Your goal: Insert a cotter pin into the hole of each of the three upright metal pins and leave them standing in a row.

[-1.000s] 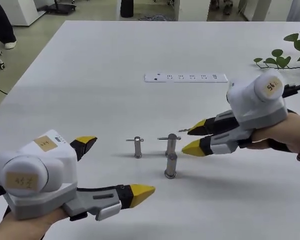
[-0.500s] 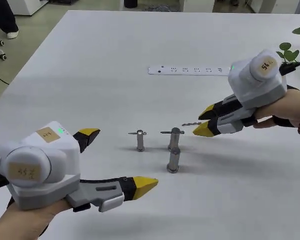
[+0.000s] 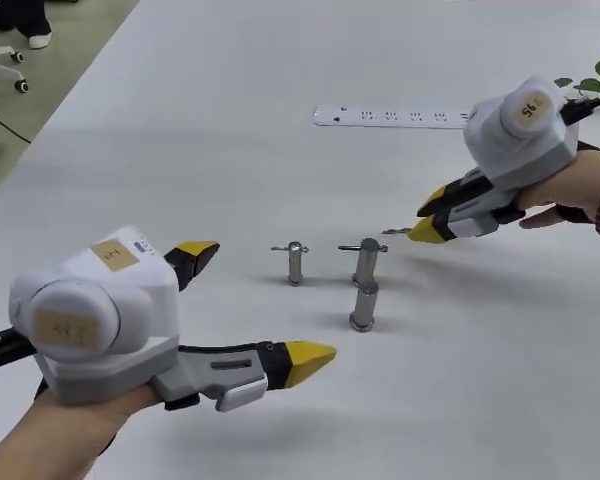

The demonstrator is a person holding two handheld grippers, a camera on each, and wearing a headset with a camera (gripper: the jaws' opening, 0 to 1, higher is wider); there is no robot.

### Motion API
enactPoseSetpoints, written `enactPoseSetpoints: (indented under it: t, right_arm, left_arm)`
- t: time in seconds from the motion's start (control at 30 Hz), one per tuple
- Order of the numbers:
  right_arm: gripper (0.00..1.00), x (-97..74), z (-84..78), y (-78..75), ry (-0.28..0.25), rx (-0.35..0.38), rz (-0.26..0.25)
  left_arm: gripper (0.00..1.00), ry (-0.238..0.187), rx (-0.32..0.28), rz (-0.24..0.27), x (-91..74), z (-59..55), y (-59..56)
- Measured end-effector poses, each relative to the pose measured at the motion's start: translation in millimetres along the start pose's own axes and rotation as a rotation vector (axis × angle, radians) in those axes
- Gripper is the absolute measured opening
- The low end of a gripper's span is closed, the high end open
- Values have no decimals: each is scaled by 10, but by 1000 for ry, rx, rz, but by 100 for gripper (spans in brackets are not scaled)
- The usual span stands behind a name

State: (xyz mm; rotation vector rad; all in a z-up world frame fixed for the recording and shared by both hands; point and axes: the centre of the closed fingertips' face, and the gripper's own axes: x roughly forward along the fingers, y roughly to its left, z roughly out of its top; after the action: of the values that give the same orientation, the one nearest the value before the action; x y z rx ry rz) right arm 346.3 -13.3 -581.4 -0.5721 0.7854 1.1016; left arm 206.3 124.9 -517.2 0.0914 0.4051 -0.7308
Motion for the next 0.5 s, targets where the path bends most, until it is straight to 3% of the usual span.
enactPoseSetpoints:
  t: [0.23,0.5]
  right_arm:
    - [15,136,-94,-138,24,16,-11]
    - [12,190,-161,-155,56,7,-10]
  left_arm:
    - [94,1,-8,-7,41,-24,-11]
    - [93,0,-23,-1,43,-24,18]
